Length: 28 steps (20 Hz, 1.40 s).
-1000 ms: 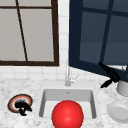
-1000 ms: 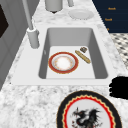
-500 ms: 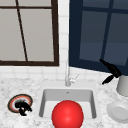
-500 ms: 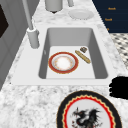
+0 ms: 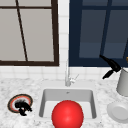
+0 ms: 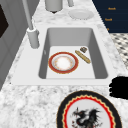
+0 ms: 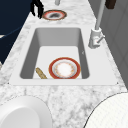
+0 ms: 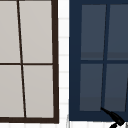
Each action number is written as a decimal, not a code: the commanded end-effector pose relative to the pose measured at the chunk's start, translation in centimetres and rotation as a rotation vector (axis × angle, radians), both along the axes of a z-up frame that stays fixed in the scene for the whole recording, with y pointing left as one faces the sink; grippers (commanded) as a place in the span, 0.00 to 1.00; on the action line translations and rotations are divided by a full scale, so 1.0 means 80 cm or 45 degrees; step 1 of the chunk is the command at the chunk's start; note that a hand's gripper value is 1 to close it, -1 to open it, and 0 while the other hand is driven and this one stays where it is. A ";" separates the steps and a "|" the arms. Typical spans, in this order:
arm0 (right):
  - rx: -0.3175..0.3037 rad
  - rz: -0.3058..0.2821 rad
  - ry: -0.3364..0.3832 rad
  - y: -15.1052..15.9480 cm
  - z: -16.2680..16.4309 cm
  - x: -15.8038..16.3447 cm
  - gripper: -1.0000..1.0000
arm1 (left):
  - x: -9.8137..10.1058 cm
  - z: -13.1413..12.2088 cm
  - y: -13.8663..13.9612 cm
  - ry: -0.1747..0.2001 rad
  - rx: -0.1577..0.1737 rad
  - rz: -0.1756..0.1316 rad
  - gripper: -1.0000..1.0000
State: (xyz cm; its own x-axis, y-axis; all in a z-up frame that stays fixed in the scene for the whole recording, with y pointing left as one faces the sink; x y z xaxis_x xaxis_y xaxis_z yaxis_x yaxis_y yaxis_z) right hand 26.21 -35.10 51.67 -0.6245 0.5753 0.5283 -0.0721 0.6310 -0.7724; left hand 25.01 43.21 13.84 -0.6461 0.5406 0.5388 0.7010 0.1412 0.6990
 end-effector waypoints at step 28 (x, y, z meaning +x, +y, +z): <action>-0.278 0.019 0.193 0.052 -0.070 -0.074 0.00 | 0.000 0.000 0.000 0.000 0.000 0.000 0.50</action>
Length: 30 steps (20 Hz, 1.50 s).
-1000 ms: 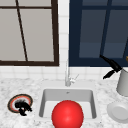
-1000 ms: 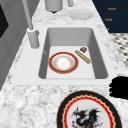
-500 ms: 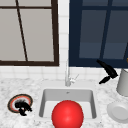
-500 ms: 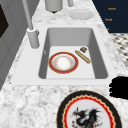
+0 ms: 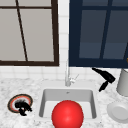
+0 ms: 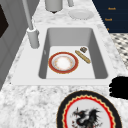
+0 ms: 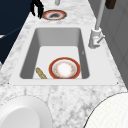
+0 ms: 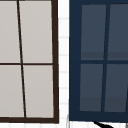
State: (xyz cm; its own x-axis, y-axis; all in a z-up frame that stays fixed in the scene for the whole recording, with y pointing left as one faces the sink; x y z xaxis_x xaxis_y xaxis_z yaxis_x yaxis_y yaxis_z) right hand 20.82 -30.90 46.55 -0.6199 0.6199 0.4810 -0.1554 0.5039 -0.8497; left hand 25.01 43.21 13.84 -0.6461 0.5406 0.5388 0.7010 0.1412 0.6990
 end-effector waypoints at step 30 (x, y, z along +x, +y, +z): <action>-0.225 -0.821 0.043 0.004 -0.166 -0.061 0.00 | 0.000 0.000 0.000 0.000 0.000 0.000 0.50</action>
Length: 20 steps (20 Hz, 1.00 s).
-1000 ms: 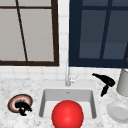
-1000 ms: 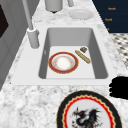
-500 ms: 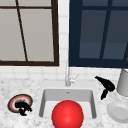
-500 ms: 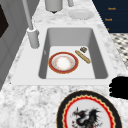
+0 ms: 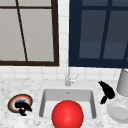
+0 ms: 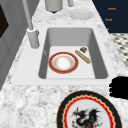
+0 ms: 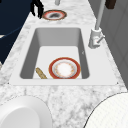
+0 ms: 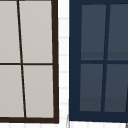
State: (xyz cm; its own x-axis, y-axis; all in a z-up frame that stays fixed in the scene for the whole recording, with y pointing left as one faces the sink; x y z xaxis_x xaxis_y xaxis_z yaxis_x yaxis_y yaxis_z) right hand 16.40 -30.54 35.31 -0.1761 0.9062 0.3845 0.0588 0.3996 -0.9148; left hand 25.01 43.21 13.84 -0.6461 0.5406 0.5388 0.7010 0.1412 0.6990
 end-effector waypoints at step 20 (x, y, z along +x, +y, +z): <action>-0.250 -0.529 0.195 0.004 -0.114 -0.015 0.00 | 0.000 0.000 0.000 0.000 0.000 0.000 0.50</action>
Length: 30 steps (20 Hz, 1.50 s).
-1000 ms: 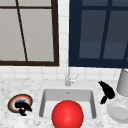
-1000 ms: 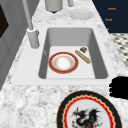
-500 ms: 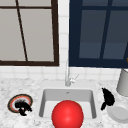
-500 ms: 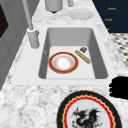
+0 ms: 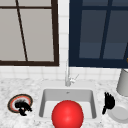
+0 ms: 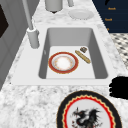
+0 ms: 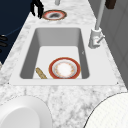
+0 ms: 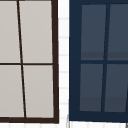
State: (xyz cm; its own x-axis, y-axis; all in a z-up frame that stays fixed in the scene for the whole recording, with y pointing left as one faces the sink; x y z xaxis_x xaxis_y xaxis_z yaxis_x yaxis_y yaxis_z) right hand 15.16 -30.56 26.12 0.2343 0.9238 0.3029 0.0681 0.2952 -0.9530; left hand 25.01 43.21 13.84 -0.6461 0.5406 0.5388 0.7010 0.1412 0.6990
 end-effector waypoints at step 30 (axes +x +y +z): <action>-0.367 0.167 0.022 0.107 -0.161 -0.150 0.00 | 0.000 0.000 0.000 0.000 0.000 0.000 0.50</action>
State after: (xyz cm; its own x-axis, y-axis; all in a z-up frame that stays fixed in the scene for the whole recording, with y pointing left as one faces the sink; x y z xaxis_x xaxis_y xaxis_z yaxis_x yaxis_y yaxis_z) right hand 3.67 -21.17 15.52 0.1509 0.9882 0.0274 0.0491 0.0202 -0.9986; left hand 25.01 43.21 13.84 -0.6461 0.5406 0.5388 0.7010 0.1412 0.6990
